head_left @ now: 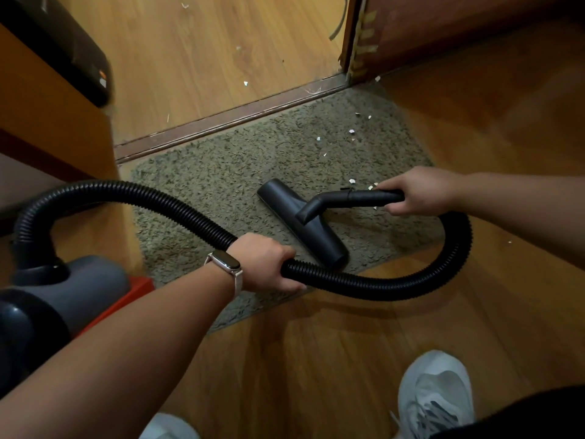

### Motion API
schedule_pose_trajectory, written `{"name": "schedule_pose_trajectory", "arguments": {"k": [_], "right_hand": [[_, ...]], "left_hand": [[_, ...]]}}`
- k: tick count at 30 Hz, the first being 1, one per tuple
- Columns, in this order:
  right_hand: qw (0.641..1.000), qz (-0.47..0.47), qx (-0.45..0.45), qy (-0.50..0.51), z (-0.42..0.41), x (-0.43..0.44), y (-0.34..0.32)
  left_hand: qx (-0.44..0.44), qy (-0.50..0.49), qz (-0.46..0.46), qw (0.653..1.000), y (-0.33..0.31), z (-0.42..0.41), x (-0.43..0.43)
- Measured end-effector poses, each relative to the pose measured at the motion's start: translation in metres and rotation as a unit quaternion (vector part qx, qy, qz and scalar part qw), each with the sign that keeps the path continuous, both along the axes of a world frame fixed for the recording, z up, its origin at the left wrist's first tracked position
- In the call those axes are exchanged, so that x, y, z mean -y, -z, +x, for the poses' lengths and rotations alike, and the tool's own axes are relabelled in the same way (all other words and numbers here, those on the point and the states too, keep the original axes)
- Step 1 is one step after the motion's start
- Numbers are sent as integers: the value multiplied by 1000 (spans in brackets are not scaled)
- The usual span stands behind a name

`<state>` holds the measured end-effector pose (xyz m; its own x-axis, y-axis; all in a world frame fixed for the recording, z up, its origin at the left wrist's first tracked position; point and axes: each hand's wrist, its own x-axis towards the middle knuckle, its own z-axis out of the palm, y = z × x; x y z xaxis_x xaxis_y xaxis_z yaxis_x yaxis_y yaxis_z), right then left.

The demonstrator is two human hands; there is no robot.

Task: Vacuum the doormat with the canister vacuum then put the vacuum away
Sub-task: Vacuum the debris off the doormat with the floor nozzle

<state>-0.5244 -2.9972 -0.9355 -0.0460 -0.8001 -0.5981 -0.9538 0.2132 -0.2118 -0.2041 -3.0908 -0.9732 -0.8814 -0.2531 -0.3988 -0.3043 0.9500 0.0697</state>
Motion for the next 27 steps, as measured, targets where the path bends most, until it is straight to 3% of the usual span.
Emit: {"name": "schedule_pose_trajectory", "arguments": {"k": [8,18,27], "right_hand": [[998,-11,-45,51,-28,0,-5],[997,-27,-33,70,-32,0,-12],[998,9,-43,40,-27,-4,-12]], "left_hand": [[-9,-27,8,1000,-1,-4,1],[-18,-27,6,999,-5,-5,1],[-9,-27,9,1000,-5,-5,0]]}}
